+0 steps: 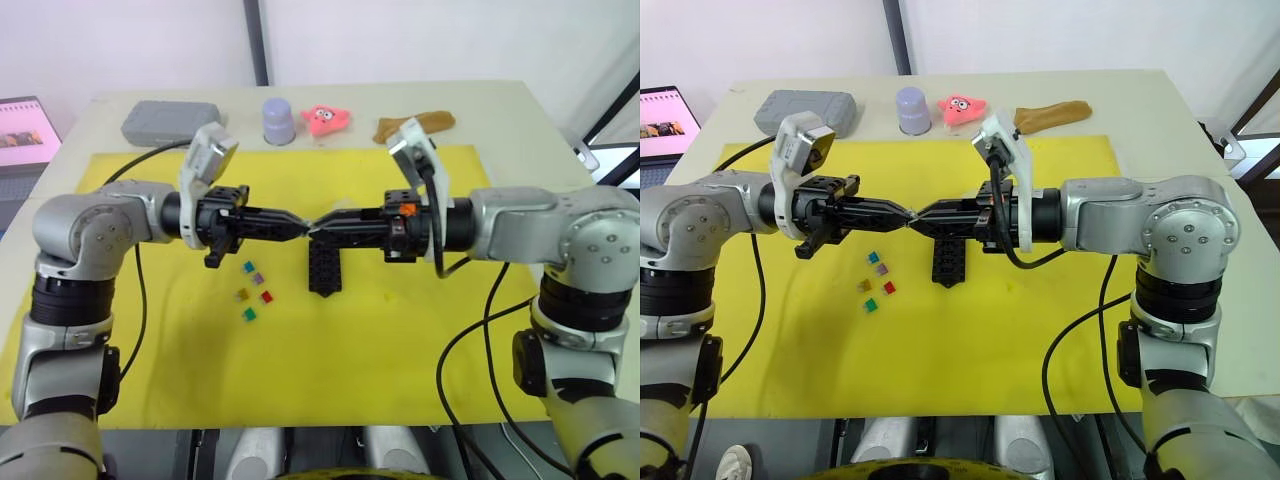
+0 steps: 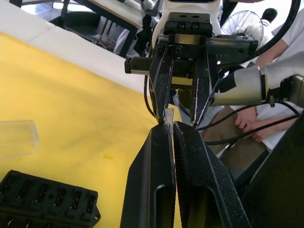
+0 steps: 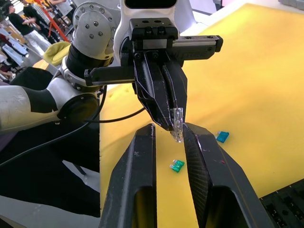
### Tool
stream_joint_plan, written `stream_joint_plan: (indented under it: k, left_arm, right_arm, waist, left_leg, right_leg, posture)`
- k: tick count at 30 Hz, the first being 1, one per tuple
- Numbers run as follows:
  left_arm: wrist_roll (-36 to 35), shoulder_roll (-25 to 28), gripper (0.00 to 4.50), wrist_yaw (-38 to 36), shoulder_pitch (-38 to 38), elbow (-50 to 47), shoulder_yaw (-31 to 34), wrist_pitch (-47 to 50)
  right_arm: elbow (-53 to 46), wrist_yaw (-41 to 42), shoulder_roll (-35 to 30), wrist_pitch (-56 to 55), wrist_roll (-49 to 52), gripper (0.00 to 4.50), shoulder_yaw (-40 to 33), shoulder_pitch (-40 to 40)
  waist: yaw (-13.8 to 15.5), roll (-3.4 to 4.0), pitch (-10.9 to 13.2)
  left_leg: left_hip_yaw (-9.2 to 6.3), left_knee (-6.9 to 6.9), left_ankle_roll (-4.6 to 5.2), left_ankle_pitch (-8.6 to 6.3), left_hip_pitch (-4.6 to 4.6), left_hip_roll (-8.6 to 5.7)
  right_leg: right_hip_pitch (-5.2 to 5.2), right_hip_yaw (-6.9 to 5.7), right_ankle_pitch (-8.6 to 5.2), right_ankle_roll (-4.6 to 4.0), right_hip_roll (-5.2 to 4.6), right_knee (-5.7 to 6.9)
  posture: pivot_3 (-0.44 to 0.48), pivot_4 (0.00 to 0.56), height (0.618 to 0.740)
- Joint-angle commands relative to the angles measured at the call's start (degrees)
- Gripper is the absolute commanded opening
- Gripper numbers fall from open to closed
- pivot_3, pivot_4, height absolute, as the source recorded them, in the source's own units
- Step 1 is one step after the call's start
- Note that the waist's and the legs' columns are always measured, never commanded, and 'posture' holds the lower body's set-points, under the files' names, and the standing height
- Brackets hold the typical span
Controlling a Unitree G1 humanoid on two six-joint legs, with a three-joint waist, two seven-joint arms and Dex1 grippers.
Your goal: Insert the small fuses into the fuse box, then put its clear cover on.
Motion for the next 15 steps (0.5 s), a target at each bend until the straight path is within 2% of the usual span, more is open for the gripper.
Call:
stream_joint_plan:
  k: [1, 11, 14, 15]
  left_arm:
    - [-0.45, 0.51, 0.0, 0.2, -0.34, -0.8, 0.83, -0.97]
    - [-0.73, 0.78, 0.0, 0.43, 0.34, -1.28, 1.05, -0.78]
    - [-0.94, 0.81, 0.0, 0.66, 0.52, -1.53, 1.17, -0.59]
    - [-1.06, 0.88, 0.0, 0.71, 0.63, -1.66, 1.22, -0.52]
  right_arm:
    - [-0.8, -0.15, -0.73, -1.77, 2.7, 0.93, 0.44, -1.05]
    - [-0.62, -0.82, -1.82, -3.62, 4.13, 0.93, 2.3, -0.88]
    - [-0.67, -0.91, -2.04, -4.03, 4.43, 0.01, 2.74, -0.87]
    - [-0.7, -0.97, -2.13, -4.17, 4.58, 0.01, 2.89, -0.87]
  waist:
    - [-0.01, 0.0, 0.0]
    - [-0.01, 0.0, 0.0]
    - [0.02, 0.0, 0.0]
    - [0.01, 0.0, 0.0]
  left_leg:
    - [0.0, 0.0, 0.0, 0.0, 0.0, 0.0]
    - [0.0, 0.0, 0.01, 0.0, 0.0, 0.0]
    - [0.0, 0.0, 0.01, 0.0, -0.01, 0.0]
    - [0.0, 0.0, 0.02, -0.01, -0.01, 0.0]
  right_leg:
    - [0.0, 0.0, 0.0, 0.0, 0.0, 0.0]
    - [0.0, 0.0, 0.0, 0.0, 0.0, -0.01]
    - [0.0, 0.0, 0.0, 0.0, 0.0, -0.02]
    - [0.0, 0.0, 0.0, 0.0, 0.0, -0.04]
  posture:
    - [0.0, 0.15, 0.74]
    - [0.0, 0.15, 0.74]
    - [0.0, 0.15, 0.74]
    - [0.0, 0.15, 0.74]
